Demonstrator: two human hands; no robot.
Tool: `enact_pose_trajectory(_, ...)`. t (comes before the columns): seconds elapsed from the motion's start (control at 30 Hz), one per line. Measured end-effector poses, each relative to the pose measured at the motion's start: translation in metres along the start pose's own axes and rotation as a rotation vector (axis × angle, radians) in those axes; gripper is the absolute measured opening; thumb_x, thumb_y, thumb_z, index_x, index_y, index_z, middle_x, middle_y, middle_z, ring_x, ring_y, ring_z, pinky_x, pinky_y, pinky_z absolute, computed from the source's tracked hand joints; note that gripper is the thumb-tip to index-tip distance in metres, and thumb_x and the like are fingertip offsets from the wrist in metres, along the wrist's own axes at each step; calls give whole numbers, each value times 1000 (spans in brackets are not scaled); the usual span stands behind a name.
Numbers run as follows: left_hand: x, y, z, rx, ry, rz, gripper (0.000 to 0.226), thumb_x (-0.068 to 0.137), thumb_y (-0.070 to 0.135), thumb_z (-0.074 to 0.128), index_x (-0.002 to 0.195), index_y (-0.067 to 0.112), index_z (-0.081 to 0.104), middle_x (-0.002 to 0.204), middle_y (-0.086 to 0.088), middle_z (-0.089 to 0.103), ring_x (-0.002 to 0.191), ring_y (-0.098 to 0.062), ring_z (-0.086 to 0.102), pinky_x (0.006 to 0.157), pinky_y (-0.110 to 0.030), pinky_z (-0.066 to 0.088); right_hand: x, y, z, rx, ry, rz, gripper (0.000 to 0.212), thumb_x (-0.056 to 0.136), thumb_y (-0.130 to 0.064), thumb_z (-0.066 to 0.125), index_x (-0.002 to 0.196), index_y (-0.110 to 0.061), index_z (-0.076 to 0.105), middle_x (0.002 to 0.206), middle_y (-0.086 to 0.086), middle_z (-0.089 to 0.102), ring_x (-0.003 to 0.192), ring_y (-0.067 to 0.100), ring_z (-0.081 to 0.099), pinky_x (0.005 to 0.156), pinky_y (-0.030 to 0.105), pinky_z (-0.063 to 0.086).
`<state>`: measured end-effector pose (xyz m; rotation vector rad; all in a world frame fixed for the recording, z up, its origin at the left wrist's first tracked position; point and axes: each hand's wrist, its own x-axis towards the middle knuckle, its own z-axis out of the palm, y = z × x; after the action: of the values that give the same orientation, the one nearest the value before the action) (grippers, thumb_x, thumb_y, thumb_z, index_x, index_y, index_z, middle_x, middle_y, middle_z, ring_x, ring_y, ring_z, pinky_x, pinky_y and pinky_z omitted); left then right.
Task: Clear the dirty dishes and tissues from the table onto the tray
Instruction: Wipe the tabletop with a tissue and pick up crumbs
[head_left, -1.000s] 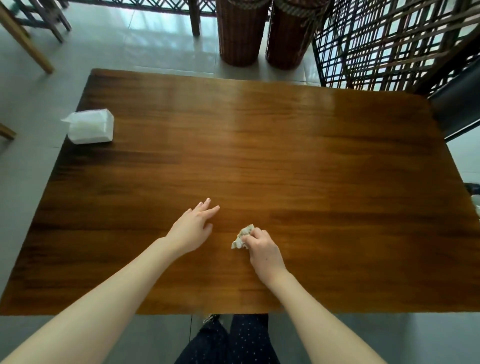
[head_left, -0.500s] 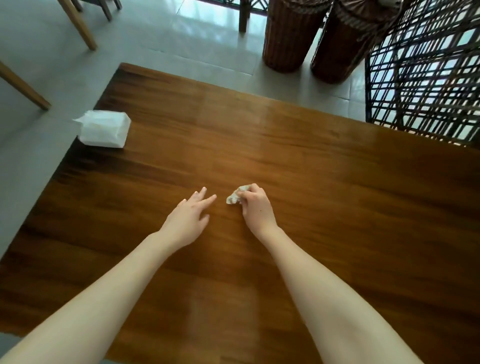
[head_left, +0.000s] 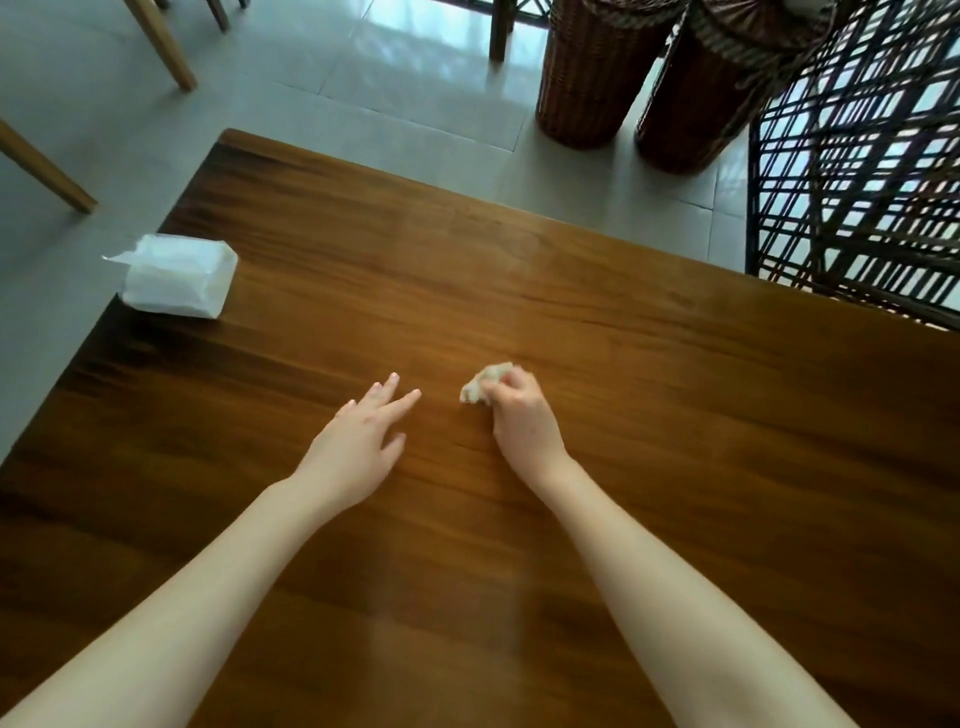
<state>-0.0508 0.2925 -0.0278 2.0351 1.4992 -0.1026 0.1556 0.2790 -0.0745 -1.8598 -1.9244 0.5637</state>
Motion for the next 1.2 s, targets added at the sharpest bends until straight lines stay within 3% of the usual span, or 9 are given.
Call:
enact_pose_trajectory(0.23, -2, -8, 6, -35, -11, -50, 57, 98, 25, 47, 149, 34, 22, 159, 5, 8, 146, -15, 10, 116, -35, 15, 91, 40, -18, 80, 345, 546, 31, 92, 3, 45, 107, -8, 70, 106, 10, 53, 101, 25, 55, 85, 23, 43)
enact_pose_trajectory(0.47, -11, 2, 17, -59, -20, -33, 56, 99, 26, 46, 149, 34, 22, 159, 6, 9, 147, -15, 11, 117, -35, 15, 44, 5, 4, -23, 66, 73, 32, 87, 12, 49, 106, -5, 69, 108, 9, 56, 108, 25, 54, 96, 32, 47)
enact_pose_trajectory(0.53, -13, 6, 18, -70, -28, -16, 56, 99, 25, 45, 150, 34, 22, 160, 6, 8, 147, -15, 10, 117, -34, 15, 25, 22, -10, -23, 31, 50, 31, 88, 9, 51, 107, -8, 70, 108, 7, 57, 105, 21, 55, 93, 30, 48)
enact_pose_trajectory(0.67, -27, 14, 24, -96, -40, 31, 56, 99, 23, 45, 150, 34, 22, 160, 6, 8, 147, -14, 9, 117, -33, 13, -25, 81, -54, -17, 192, 376, 25, 92, 1, 51, 108, -5, 70, 103, 4, 57, 99, 20, 58, 86, 22, 44)
enact_pose_trajectory(0.83, -55, 17, 27, -76, -36, 65, 56, 100, 23, 44, 150, 34, 22, 160, 5, 8, 147, -14, 9, 117, -34, 14, -93, 116, -77, -36, 414, 896, 23, 92, -2, 55, 111, -1, 67, 111, 15, 60, 103, 30, 60, 87, 32, 47)
enact_pose_trajectory(0.9, -69, 18, 29, -63, -56, 67, 55, 100, 23, 43, 150, 34, 22, 160, 5, 7, 147, -15, 9, 117, -34, 14, -104, 86, -60, -19, 404, 862, 22, 92, -1, 54, 109, -4, 69, 109, 12, 61, 101, 27, 61, 83, 26, 44)
enact_pose_trajectory(1.03, -99, 26, 34, -26, -68, 99, 55, 100, 24, 43, 150, 36, 21, 160, 6, 7, 147, -17, 9, 117, -34, 16, -136, -6, -3, 30, 207, 526, 27, 91, -1, 55, 108, -15, 71, 110, -2, 61, 98, 13, 60, 84, 19, 45)
enact_pose_trajectory(1.13, -118, 26, 36, -16, -64, 139, 56, 100, 23, 44, 150, 35, 22, 160, 5, 8, 147, -16, 10, 117, -34, 15, -175, -48, 27, 26, 2, 259, 26, 91, 0, 55, 106, -15, 71, 115, -1, 62, 103, 15, 61, 92, 28, 51)
enact_pose_trajectory(1.2, -130, 23, 38, -3, -59, 161, 56, 99, 23, 44, 150, 35, 22, 160, 4, 9, 147, -16, 11, 117, -34, 15, -204, -46, 26, 40, -8, 243, 24, 92, -2, 55, 105, -14, 71, 116, 0, 62, 105, 16, 61, 93, 29, 51)
